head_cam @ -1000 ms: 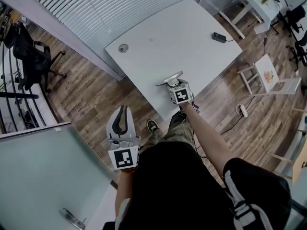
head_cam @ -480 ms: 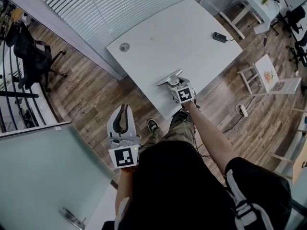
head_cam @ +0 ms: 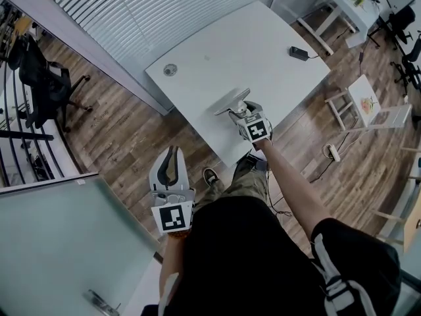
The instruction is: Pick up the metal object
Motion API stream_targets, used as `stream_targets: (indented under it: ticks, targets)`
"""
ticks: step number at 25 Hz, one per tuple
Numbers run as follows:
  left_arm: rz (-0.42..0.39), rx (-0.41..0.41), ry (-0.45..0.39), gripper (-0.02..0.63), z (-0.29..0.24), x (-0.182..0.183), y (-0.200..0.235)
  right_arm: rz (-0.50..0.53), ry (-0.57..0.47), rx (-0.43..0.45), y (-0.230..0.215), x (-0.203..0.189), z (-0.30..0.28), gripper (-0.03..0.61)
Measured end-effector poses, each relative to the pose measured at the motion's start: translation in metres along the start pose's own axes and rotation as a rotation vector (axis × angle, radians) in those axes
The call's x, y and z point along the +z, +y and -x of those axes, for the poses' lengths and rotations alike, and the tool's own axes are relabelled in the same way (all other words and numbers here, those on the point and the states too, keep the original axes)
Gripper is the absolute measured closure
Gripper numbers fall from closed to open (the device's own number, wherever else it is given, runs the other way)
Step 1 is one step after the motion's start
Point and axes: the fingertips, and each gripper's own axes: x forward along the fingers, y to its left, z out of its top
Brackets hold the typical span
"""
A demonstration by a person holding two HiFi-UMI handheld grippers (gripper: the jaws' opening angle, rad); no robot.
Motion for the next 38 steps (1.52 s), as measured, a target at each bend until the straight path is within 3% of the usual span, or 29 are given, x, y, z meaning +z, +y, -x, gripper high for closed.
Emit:
stream_targets:
  ticks: [6, 27, 38]
  targets:
    - [0.005, 0.012, -0.012, 0.58, 0.002, 0.001, 0.004, 0.062, -0.04, 0.006, 0.009, 0.022, 0.009, 0.293]
    - [-0.003, 0.013, -0.031, 0.58, -0.013, 0.008, 0.016, 0.066, -0.214, 0.011, 0.007, 0.107, 0.053, 0.295]
    - [-0.027, 0.007, -0.092, 0.58, -0.031, 0.028, 0.027, 0.084, -0.358, 0.028, 0.018, 0.17, 0.092, 0.293]
